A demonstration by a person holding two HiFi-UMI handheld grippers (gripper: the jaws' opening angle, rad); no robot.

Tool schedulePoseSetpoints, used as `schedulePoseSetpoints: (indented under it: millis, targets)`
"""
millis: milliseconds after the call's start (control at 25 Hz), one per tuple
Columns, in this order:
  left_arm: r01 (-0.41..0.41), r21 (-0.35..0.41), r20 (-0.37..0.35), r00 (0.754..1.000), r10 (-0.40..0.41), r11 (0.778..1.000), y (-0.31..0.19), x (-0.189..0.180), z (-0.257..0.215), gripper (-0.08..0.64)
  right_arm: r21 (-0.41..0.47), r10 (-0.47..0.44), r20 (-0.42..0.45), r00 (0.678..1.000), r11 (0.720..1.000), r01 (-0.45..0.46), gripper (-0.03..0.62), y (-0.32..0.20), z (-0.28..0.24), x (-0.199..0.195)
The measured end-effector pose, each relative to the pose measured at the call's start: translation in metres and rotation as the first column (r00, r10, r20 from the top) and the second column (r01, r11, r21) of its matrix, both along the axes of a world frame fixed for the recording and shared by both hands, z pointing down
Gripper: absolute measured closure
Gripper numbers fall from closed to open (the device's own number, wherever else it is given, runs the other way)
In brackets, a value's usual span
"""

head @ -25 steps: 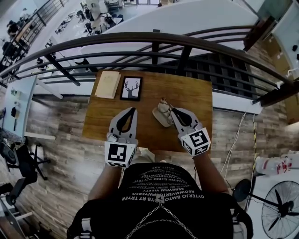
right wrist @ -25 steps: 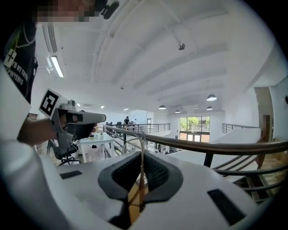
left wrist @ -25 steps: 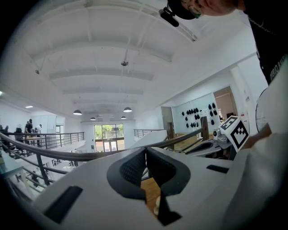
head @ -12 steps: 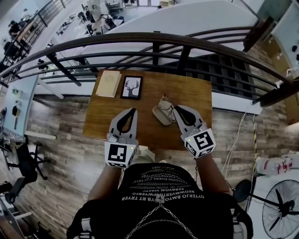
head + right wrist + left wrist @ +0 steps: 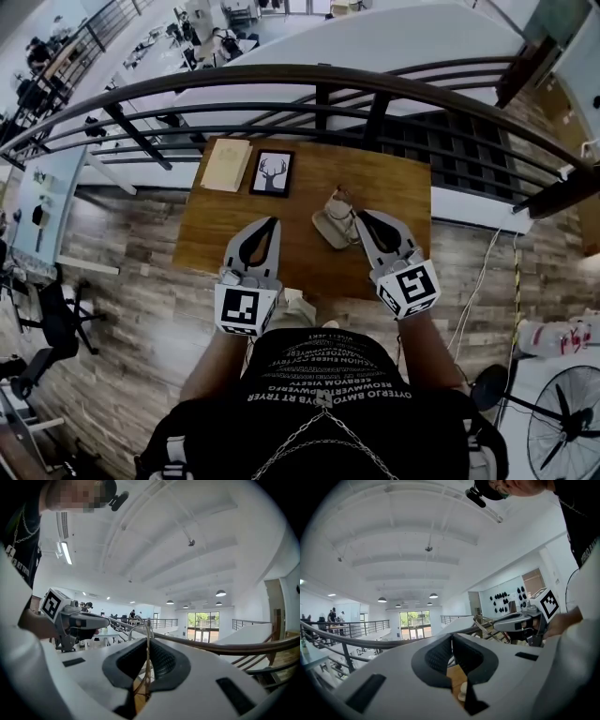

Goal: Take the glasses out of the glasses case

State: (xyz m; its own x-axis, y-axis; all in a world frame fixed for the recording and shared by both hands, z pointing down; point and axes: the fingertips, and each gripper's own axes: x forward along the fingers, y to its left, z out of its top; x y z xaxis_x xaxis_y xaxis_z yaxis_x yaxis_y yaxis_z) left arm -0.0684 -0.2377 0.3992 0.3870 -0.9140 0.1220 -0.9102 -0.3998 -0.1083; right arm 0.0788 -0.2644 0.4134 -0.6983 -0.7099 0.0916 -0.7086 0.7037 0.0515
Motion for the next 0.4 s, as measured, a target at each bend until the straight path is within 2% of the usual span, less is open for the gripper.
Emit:
schedulePoseSetpoints:
  millis: [400]
  targets:
    - [0.040, 0.020, 0.013, 0.999, -0.040, 0.999, -0.0059, -0.0092, -0.0047, 0.532, 0.021, -0.018, -0.010, 1.000, 1.000, 0.018, 0.565, -0.0035, 0.0018, -0.0018]
